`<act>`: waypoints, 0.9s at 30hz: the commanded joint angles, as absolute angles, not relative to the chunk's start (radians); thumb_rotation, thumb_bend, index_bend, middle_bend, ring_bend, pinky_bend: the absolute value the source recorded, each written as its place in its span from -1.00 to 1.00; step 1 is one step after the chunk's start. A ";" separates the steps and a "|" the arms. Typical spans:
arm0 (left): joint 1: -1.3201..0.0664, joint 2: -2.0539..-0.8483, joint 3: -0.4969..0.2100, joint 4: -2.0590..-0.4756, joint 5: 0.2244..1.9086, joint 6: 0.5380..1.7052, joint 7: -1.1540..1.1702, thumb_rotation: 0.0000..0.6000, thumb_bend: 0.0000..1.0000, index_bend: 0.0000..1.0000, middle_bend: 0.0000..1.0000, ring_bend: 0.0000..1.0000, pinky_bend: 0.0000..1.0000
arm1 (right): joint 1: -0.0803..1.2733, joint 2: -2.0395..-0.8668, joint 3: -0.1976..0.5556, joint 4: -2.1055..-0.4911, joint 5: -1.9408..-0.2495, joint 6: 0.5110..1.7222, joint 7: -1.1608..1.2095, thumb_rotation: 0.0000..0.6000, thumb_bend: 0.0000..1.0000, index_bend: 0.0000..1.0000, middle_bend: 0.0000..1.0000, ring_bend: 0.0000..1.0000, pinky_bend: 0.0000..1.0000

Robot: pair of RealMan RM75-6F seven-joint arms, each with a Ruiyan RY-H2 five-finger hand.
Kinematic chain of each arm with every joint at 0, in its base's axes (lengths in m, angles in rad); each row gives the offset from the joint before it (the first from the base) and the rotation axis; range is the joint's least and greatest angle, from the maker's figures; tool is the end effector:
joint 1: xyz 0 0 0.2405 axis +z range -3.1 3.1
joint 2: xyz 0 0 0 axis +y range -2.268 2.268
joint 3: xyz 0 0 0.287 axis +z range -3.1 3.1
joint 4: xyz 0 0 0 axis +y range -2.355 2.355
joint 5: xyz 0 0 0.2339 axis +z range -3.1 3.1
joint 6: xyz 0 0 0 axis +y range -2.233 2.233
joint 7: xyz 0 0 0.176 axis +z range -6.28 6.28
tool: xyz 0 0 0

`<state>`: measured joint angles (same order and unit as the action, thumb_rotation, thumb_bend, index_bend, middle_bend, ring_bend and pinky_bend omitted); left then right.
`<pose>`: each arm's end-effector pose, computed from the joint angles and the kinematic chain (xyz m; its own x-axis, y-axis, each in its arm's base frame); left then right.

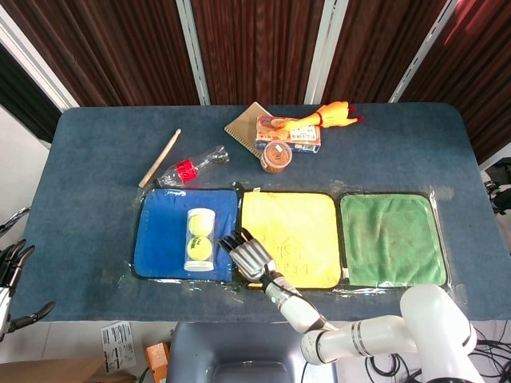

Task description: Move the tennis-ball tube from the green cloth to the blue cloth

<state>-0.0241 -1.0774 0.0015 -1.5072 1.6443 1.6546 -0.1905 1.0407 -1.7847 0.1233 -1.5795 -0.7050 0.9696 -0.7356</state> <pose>-0.3535 0.1832 0.1833 0.3502 -0.0750 0.9337 0.9277 -0.1101 -0.3568 -0.0446 -0.3420 -0.1563 0.5841 -0.3908 0.7114 -0.7675 -0.5511 0.3275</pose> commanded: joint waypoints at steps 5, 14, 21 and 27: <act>-0.015 -1.076 -0.005 -1.505 1.628 1.662 -0.201 1.00 -1.00 -1.00 -1.00 -0.99 -0.73 | 0.883 -1.525 -0.033 -1.803 -0.918 1.148 -0.701 1.00 -0.35 -1.00 -0.80 -1.00 -0.91; -0.027 -1.079 0.002 -1.525 1.639 1.635 -0.159 1.00 -1.00 -1.00 -1.00 -0.98 -0.73 | 0.559 -1.168 -0.296 -1.894 -1.199 1.440 -0.461 1.00 -0.38 -1.00 -0.97 -1.00 -0.96; -0.038 -1.087 -0.013 -1.537 1.599 1.601 -0.118 1.00 -1.00 -1.00 -1.00 -0.97 -0.73 | 0.323 -1.177 -0.312 -1.624 -1.328 1.616 -0.154 1.00 -0.38 -1.00 -0.98 -1.00 -0.99; -0.053 -1.081 -0.010 -1.560 1.590 1.560 -0.097 1.00 -0.99 -1.00 -1.00 -0.97 -0.73 | 0.275 -1.169 -0.262 -1.581 -1.372 1.625 -0.107 1.00 -0.38 -1.00 -0.98 -1.00 -1.00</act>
